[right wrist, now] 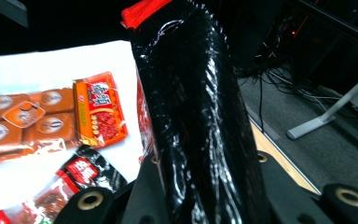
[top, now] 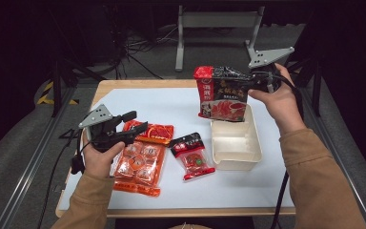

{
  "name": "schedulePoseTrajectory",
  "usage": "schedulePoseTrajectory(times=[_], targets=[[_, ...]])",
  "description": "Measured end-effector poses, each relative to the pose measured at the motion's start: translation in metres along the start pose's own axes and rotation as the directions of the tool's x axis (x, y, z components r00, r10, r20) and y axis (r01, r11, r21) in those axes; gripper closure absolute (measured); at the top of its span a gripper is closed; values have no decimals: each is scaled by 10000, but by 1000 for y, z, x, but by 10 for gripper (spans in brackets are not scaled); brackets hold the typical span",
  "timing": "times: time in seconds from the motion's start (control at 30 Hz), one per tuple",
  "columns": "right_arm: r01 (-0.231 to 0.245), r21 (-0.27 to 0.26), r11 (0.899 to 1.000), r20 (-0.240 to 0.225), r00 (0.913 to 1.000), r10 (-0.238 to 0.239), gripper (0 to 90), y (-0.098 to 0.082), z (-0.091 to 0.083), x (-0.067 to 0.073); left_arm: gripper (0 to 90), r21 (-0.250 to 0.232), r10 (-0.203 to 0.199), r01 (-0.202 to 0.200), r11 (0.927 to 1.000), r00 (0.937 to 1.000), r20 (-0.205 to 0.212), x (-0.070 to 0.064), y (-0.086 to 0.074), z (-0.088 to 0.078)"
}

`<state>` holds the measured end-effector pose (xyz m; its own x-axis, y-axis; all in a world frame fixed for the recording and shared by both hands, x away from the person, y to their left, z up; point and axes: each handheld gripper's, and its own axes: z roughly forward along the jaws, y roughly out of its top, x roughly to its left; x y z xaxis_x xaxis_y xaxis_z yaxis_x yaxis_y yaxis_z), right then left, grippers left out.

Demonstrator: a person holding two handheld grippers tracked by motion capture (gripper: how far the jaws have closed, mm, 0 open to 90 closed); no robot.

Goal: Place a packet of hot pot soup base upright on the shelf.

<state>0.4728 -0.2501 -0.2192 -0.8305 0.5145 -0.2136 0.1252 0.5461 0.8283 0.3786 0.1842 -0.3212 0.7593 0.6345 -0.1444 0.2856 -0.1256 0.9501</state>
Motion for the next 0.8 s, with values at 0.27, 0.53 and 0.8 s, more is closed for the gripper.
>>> schedulePoseTrajectory(times=[0.27,0.53,0.8], targets=[[129,4,9999,101,9999,-129,802,-10,1,-13,384,48,-158,158,9999,9999,-68,4,-3,0],[19,-177,9998,186,9998,-16,798,-21,4,-25,383,46,-166,166,9999,9998,-59,6,-4,0],[-13,-227,9997,251,9997,18,797,-35,8,-33,383,60,-253,253,9997,9997,-64,7,-5,0]])
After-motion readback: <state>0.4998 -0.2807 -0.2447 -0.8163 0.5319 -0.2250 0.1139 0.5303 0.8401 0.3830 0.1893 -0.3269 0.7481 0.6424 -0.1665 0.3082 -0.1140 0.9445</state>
